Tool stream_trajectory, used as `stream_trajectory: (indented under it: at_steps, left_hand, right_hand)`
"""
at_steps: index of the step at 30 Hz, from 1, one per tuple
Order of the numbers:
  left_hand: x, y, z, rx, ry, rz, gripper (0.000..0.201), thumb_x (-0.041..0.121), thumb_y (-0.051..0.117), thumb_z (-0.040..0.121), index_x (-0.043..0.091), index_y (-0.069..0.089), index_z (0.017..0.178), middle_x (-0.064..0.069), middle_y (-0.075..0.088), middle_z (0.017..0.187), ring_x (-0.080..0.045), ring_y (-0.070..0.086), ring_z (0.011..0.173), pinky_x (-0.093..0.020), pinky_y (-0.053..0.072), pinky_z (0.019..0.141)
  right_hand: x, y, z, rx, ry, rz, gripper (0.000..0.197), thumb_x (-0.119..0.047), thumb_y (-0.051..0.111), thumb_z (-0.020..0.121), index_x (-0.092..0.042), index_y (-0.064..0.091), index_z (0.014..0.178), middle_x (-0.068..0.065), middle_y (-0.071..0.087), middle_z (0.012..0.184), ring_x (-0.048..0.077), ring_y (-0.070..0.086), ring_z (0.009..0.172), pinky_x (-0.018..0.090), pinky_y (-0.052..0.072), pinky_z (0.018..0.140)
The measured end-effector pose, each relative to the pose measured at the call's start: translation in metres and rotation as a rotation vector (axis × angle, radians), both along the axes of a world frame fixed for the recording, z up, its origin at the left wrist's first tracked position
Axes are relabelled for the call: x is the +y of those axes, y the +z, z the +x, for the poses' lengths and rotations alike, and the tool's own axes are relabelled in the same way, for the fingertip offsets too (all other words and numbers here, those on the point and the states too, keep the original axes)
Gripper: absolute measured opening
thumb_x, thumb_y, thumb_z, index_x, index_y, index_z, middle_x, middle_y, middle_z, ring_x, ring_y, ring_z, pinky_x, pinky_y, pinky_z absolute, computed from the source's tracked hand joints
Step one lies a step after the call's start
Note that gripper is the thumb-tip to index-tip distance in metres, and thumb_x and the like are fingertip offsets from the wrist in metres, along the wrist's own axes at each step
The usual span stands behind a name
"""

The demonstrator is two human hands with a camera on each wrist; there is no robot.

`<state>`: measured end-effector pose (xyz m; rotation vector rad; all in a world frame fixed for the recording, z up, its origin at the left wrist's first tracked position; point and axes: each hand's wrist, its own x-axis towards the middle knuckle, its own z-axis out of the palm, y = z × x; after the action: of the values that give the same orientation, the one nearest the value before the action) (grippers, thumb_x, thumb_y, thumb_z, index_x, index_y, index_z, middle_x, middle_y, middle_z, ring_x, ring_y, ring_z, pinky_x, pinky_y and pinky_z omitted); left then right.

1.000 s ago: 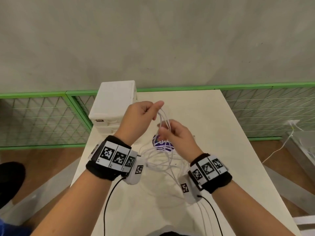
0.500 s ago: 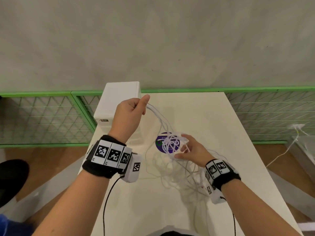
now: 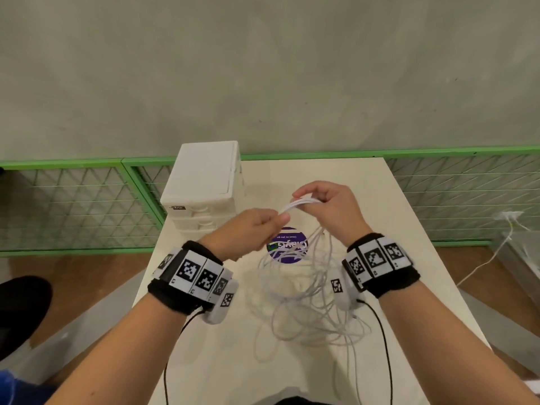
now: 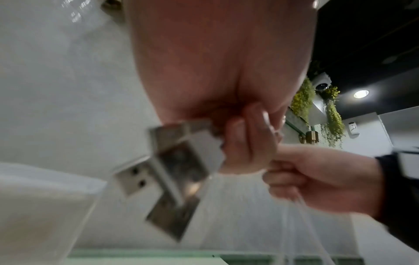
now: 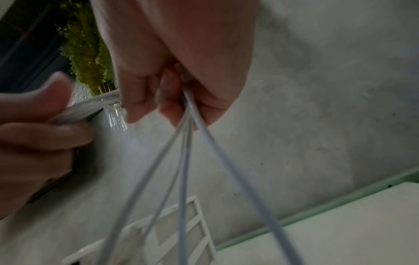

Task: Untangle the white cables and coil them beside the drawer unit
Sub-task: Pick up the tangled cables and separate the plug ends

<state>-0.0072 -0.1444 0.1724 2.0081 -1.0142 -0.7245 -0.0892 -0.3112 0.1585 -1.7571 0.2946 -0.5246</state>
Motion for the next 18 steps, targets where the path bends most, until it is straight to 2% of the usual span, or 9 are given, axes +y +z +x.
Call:
stream_trajectory:
  at_steps: [1,4,6,8,9,11,12,14,18]
  left_hand:
    - [0.000,-0.002,-0.005,0.096,-0.017,-0.014,0.048,0.059,0.044,0.088,0.019,0.046,0.063,0.004,0.043,0.053,-0.013,0.036,0.046,-0.026,0.031,0.048]
    - [-0.005,0.009,-0.021,0.372,-0.080,-0.133,0.045,0.043,0.040,0.096,0.013,0.042,0.063,0.009,0.035,0.047,-0.007,0.030,0.038,-0.018,0.024,0.040]
    - [-0.011,0.019,-0.027,0.468,-0.145,-0.256,0.047,0.045,0.037,0.095,0.012,0.043,0.063,0.008,0.030,0.047,-0.008,0.027,0.036,-0.020,0.019,0.040]
    - [-0.015,0.029,-0.027,0.575,-0.174,-0.398,0.047,0.050,0.038,0.091,0.016,0.050,0.062,0.009,0.029,0.047,-0.007,0.026,0.035,-0.018,0.019,0.040]
    - [-0.017,0.035,-0.026,0.650,-0.171,-0.477,0.045,0.052,0.039,0.088,0.017,0.054,0.062,0.010,0.029,0.047,-0.006,0.026,0.035,-0.016,0.021,0.040]
    - [-0.021,0.047,-0.021,0.806,-0.128,-0.659,0.047,0.049,0.035,0.090,0.017,0.060,0.067,0.012,0.031,0.048,-0.004,0.027,0.035,-0.017,0.023,0.039]
    - [-0.022,0.055,-0.019,0.868,-0.094,-0.739,0.050,0.046,0.031,0.094,0.016,0.062,0.069,0.012,0.032,0.048,-0.003,0.028,0.035,-0.017,0.023,0.040]
    - [-0.024,0.067,-0.016,0.924,-0.006,-0.853,0.052,0.040,0.025,0.100,0.014,0.061,0.074,0.010,0.032,0.048,-0.004,0.028,0.037,-0.019,0.022,0.042]
    - [-0.032,0.075,-0.016,0.841,0.145,-1.062,0.043,0.032,0.021,0.104,0.008,0.055,0.094,0.007,0.036,0.054,-0.006,0.032,0.044,-0.019,0.032,0.048]
  right_hand:
    - [-0.004,0.001,0.003,-0.036,-0.021,-0.010,0.014,-0.010,0.076,0.075,-0.022,0.071,0.077,-0.004,0.044,0.050,0.006,0.033,0.045,0.015,0.031,0.048]
    - [-0.007,0.002,0.013,-0.104,-0.075,-0.005,0.013,-0.012,0.073,0.079,-0.023,0.067,0.077,-0.012,0.036,0.044,0.007,0.030,0.045,0.019,0.032,0.051]
    - [-0.001,-0.001,0.018,-0.096,-0.052,0.009,0.016,-0.007,0.066,0.084,-0.022,0.063,0.078,-0.012,0.040,0.042,0.006,0.034,0.045,0.021,0.034,0.053]
    - [0.008,-0.014,0.020,-0.040,0.019,0.041,0.024,0.001,0.060,0.084,-0.021,0.063,0.078,-0.013,0.056,0.056,0.009,0.050,0.057,0.026,0.044,0.061]
    - [0.013,-0.022,0.020,0.017,0.043,0.065,0.023,0.002,0.057,0.085,-0.018,0.063,0.075,-0.009,0.060,0.063,0.015,0.053,0.063,0.030,0.046,0.062]
    - [0.024,-0.038,0.016,0.160,0.080,0.070,0.017,-0.003,0.051,0.086,-0.009,0.060,0.073,0.004,0.053,0.062,0.021,0.047,0.058,0.032,0.039,0.053]
    - [0.029,-0.045,0.012,0.224,0.096,0.024,0.019,-0.008,0.051,0.089,-0.011,0.060,0.073,0.003,0.048,0.059,0.017,0.044,0.053,0.030,0.037,0.051]
    - [0.037,-0.059,0.004,0.282,0.129,-0.045,0.024,-0.020,0.049,0.095,-0.020,0.064,0.075,-0.002,0.045,0.057,0.008,0.039,0.047,0.026,0.038,0.052]
    - [0.047,-0.075,-0.007,0.278,0.174,-0.065,0.023,-0.018,0.049,0.094,-0.024,0.060,0.075,0.004,0.054,0.064,0.012,0.047,0.056,0.024,0.039,0.058]
